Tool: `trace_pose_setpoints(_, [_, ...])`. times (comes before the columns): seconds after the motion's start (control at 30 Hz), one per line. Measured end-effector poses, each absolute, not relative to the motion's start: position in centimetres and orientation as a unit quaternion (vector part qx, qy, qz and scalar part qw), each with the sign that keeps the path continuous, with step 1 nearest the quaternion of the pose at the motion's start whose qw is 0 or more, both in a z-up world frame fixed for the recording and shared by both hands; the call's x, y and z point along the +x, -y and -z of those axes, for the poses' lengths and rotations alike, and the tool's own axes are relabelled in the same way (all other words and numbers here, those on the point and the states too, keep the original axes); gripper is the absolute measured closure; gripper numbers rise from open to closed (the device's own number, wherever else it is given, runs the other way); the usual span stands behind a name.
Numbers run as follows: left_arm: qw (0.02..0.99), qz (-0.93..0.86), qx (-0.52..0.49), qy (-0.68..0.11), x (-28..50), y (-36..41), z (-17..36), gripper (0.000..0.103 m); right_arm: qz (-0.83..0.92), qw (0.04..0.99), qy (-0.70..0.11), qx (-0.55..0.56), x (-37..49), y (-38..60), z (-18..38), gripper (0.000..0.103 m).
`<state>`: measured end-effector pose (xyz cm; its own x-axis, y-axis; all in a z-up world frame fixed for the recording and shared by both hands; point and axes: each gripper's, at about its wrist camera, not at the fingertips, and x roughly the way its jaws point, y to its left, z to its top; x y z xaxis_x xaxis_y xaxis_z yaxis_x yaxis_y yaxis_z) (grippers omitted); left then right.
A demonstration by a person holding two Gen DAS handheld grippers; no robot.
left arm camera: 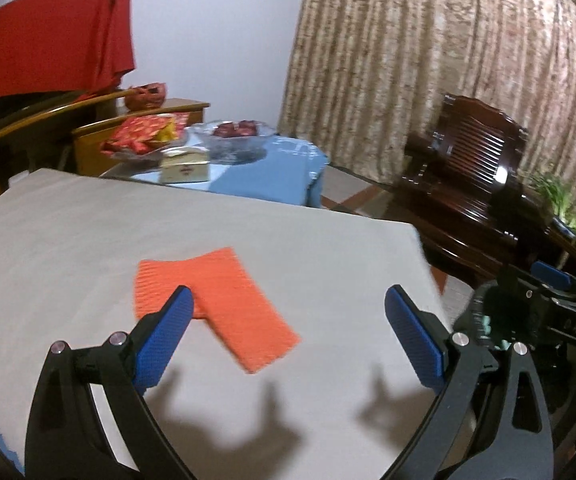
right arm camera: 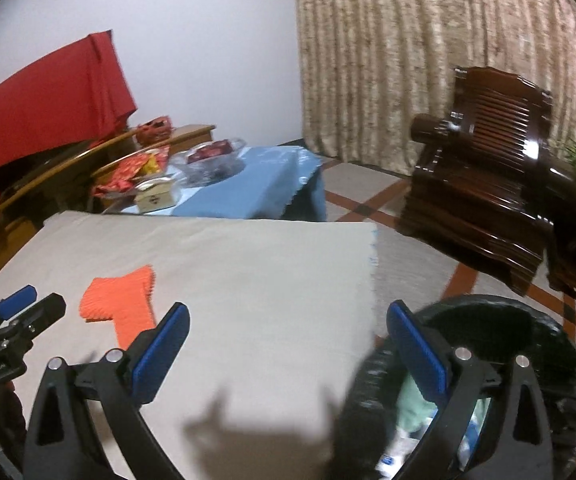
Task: Collect trash
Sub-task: 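Move both open grippers back over the table toward the orange foam nets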
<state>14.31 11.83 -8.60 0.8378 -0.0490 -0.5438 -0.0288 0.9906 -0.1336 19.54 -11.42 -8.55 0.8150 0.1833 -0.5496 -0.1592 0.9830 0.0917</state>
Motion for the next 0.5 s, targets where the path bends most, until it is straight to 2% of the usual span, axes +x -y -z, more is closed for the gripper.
trace_pose_setpoints(0.5, [0.946,-0.075,-0.074,-0.307,16.1,-21.5,13.7,0.009,-0.151,0.936,-0.319,-0.004,23.6,1.4,13.5,0.006])
